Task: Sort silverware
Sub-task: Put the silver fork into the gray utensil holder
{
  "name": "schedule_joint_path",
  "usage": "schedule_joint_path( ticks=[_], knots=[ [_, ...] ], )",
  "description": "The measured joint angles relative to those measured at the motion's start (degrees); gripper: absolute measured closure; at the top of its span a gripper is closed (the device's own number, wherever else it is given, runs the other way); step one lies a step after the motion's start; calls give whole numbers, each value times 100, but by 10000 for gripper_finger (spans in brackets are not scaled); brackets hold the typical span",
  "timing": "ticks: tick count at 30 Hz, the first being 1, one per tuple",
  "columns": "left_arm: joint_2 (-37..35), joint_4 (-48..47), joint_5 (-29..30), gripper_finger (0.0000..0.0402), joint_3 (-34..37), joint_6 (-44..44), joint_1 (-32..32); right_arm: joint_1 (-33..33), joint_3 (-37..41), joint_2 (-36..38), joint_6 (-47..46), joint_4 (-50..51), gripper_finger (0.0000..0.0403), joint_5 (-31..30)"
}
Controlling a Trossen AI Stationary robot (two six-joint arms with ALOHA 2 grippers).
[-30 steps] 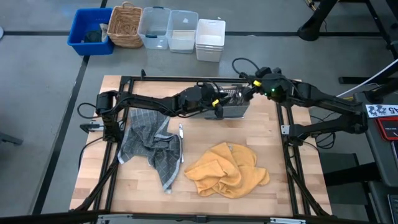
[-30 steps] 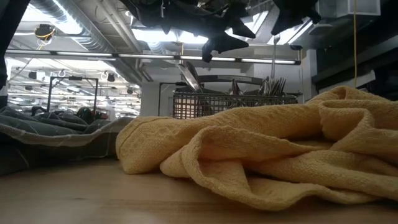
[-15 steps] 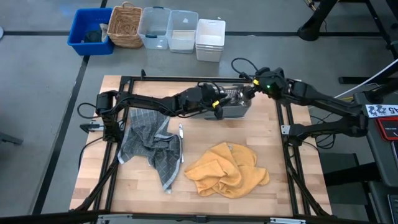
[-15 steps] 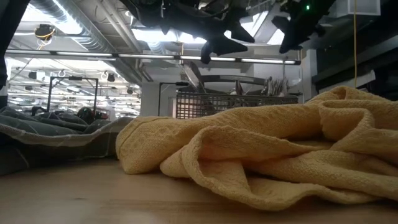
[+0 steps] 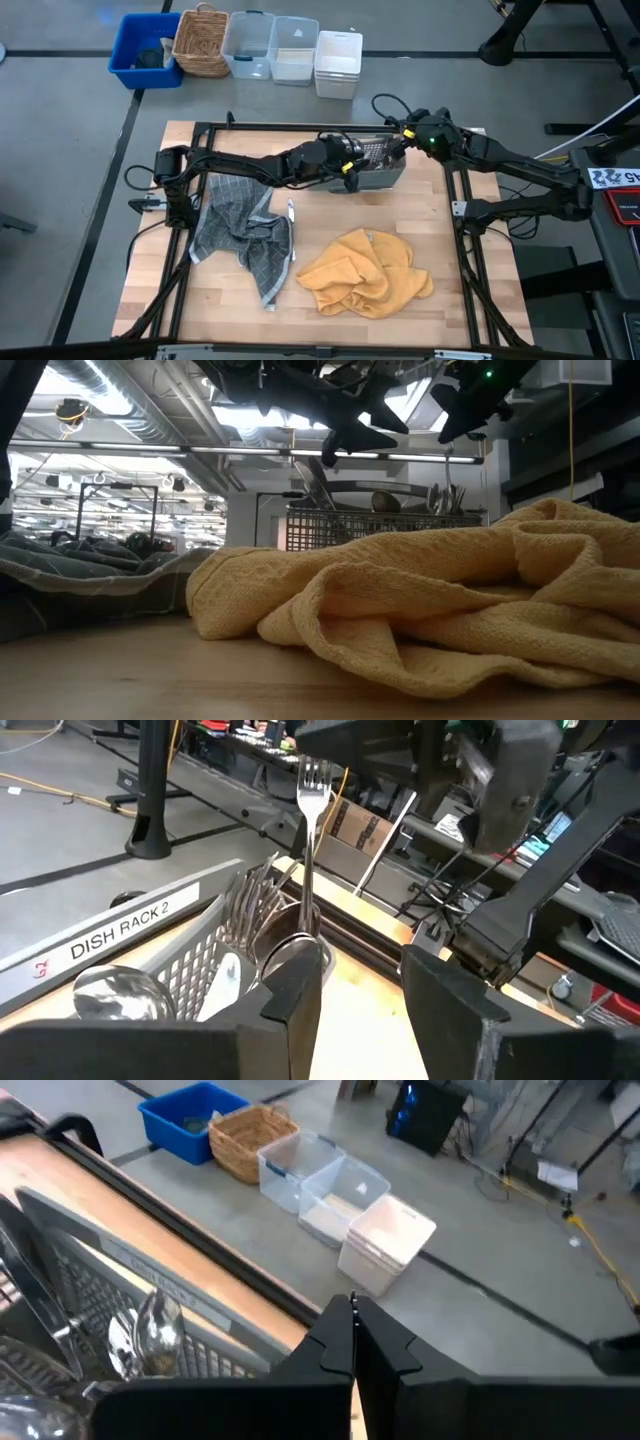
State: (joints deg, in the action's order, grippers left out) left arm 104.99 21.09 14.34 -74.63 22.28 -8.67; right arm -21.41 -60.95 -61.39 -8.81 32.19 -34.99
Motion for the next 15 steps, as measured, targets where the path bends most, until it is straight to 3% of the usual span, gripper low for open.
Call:
schedule_joint_path(
  ticks=[10, 15],
  knots=[
    [0, -1, -1, 274, 0, 2, 0, 0, -2, 40, 649, 79, 402, 24],
    [0, -1, -1, 274, 0, -37, 0, 2, -2, 38, 933, 222, 402, 663]
  ],
)
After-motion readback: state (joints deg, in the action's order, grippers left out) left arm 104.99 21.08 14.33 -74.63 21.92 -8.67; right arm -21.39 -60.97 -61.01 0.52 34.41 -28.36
